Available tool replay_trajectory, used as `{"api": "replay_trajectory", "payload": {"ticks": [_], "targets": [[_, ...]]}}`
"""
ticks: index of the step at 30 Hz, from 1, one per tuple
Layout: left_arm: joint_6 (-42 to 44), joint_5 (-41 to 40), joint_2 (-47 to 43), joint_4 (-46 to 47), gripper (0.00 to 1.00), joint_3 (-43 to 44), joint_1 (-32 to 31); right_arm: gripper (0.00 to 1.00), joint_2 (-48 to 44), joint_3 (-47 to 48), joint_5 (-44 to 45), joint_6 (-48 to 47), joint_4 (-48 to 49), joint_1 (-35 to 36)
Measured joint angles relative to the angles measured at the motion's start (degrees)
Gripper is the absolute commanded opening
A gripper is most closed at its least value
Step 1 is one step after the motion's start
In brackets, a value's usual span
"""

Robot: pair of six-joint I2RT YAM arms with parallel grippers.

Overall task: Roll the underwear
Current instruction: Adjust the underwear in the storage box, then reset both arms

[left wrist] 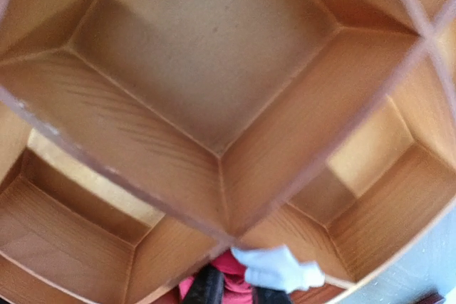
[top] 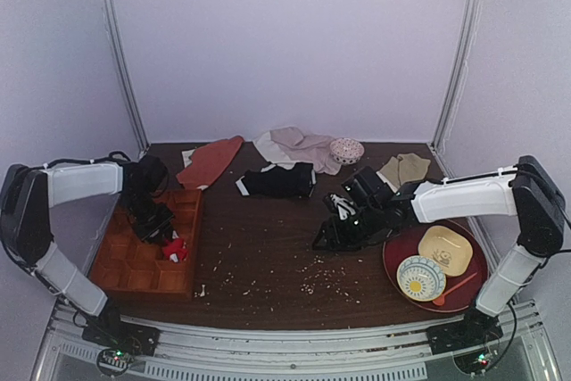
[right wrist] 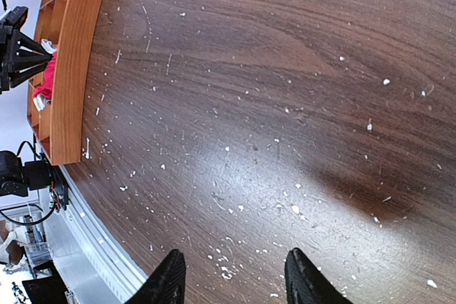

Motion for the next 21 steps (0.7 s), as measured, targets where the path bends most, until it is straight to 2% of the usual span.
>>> {"api": "replay_trajectory", "payload": {"ticks": [7, 8, 9, 10, 12, 15, 16, 21], "targets": [[2.12, -2.49, -7.98, -2.8, 0.49, -0.04, -0.68, 0.64, -1.33, 0.0, 1.88, 0.07, 0.13, -0.24], [2.8, -2.75, -9.97, -2.93, 0.53, -0.04, -0.68, 0.83, -1.6, 0.0, 2.19, 0.15, 0.24, -0.33], [3.5, -3.02, -11.89, -2.93, 0.56, 0.02, -0.68, 0.98, -2.03, 0.0, 2.54, 0.09, 0.35, -0.5], [4.44, -3.28, -13.99, -2.78, 0.64, 0.07, -0.68, 1.0, -2.62, 0.0, 2.91, 0.31, 0.55, -0.72], [6.84, -3.56, -17.4, -2.54, 0.73, 0.26, -0.68, 1.0, -3.89, 0.0, 3.61, 0.0, 0.9, -1.2], [9.94, -3.74, -20.35, -2.05, 0.93, 0.61, -0.68, 1.0, -5.57, 0.0, 4.5, 0.0, 1.25, -1.66], [11.19, -3.72, -21.0, -1.86, 0.97, 0.66, -0.68, 1.0, -6.08, 0.02, 4.74, -0.09, 1.27, -1.77], [15.58, -3.58, -23.47, -0.79, 0.98, 0.66, -0.68, 1.0, -7.58, 0.26, 5.92, -0.5, 0.92, -1.9]]}}
